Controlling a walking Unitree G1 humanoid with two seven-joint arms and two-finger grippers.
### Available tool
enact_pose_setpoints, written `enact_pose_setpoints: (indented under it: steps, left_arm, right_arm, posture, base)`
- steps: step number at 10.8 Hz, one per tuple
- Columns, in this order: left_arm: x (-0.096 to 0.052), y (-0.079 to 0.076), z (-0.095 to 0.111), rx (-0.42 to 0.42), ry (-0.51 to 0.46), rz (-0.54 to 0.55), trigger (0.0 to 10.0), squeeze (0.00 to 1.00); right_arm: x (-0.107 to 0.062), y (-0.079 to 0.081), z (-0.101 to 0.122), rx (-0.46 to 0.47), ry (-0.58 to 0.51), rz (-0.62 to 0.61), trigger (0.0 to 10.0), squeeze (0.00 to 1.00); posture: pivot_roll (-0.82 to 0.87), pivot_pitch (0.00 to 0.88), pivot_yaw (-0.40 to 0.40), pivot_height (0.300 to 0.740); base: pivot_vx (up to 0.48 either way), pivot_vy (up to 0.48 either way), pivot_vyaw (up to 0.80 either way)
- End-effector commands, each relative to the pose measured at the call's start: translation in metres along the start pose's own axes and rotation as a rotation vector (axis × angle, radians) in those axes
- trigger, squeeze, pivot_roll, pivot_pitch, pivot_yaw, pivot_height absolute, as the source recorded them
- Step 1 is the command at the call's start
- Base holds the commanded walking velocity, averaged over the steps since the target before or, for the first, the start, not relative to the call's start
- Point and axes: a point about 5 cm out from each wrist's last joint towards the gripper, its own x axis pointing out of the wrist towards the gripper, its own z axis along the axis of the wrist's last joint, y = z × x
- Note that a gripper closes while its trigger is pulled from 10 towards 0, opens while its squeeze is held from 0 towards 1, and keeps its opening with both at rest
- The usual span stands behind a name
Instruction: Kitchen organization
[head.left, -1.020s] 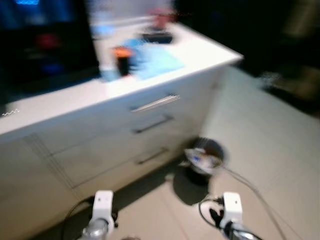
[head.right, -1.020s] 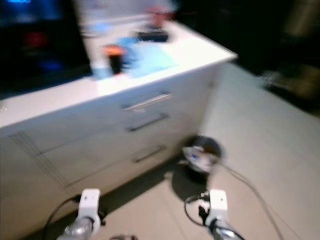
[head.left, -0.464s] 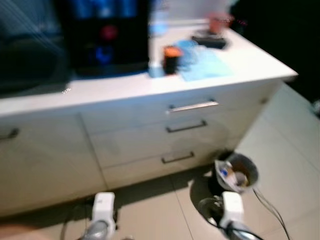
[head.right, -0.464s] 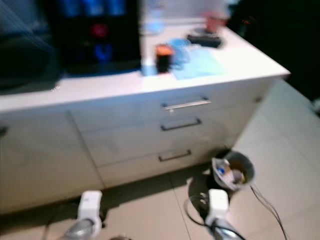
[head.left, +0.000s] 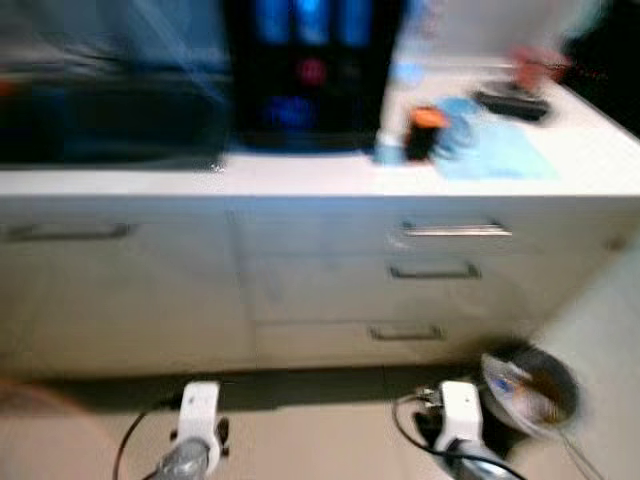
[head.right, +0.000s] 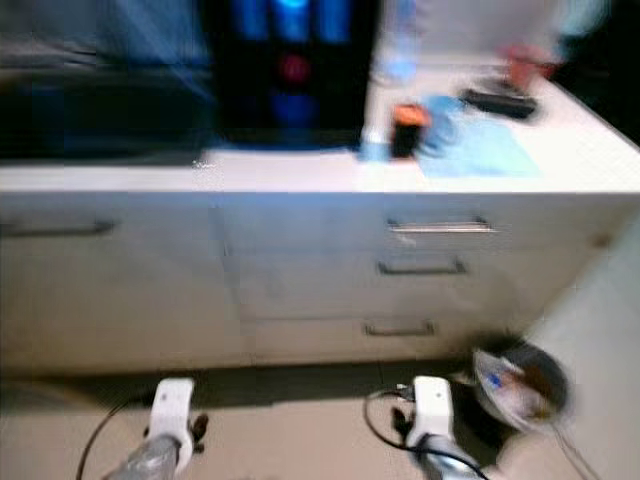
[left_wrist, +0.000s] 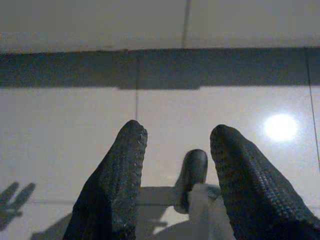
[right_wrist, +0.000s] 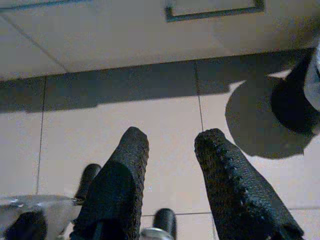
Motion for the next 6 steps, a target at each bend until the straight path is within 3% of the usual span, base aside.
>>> enact_pose_setpoints:
  steps: [1,6]
  left_arm:
    - [-0.0013,-0.0027,-0.0071,-0.003,0.024,-0.007,10.0,0.0]
    - [-0.0018,-0.0021,-0.0093,-0.007,0.031,-0.007,10.0,0.0]
  right_arm:
    - [0.0006,0.0016,0.0009,0.004,-0.002,0.002,10.0,0.0]
    - [0.0006,0.002,0.0003,0.026,-0.001,0.003,10.0,0.0]
  posture:
    - [0.0,0.0,-0.026,0.74]
    - [0.0,0.0,-0.025,0.74]
  base:
    - [0.0,0.0,0.8]
    - [0.0,0.0,0.0]
